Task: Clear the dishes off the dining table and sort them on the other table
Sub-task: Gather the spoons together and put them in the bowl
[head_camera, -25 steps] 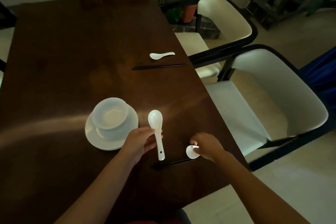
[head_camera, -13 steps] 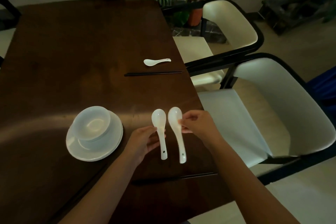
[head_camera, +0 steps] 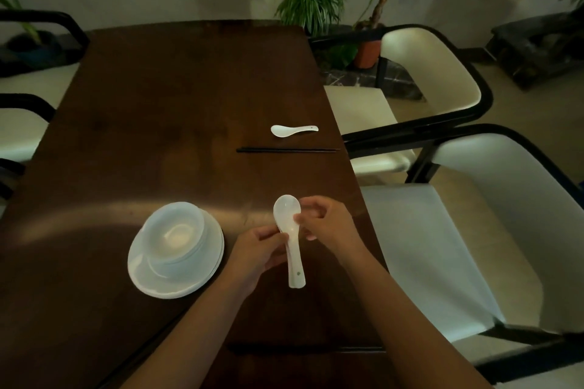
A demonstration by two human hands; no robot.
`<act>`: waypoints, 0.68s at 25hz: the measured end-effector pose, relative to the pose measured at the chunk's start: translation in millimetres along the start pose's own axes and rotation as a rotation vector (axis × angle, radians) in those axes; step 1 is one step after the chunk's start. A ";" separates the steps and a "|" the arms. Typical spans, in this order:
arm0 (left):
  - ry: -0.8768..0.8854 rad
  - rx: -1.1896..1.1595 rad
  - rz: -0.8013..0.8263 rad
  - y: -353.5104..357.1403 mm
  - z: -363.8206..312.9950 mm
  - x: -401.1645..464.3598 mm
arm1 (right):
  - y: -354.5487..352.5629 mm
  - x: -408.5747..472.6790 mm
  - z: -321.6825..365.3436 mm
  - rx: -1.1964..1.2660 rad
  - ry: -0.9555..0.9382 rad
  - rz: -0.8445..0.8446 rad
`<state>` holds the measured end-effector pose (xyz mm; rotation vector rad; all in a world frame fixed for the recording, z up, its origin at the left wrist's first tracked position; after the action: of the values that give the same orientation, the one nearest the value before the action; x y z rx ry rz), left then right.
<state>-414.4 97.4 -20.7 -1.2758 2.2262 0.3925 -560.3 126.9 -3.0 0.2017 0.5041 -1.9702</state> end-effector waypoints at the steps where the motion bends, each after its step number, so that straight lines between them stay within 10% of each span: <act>1: 0.008 0.056 -0.010 -3.7 -3.6 3.3 | 3.4 5.8 5.1 -0.004 -0.013 0.051; 17: 0.026 -0.215 -0.243 -44.6 -64.3 125.2 | -0.4 212.0 54.9 -0.021 -0.098 0.006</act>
<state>-446.8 -45.3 -40.8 -1.6517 2.0595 0.5342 -649.8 -71.2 -29.6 0.0927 0.4594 -1.9576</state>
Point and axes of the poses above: each hand's wrist, its own x-axis towards the middle knuckle, its own y-axis out of the palm, z = x × y, the point moved 5 cm from there along x, towards the middle knuckle, and after that the axes turned 6 degrees about x, right-handed, at the moved point
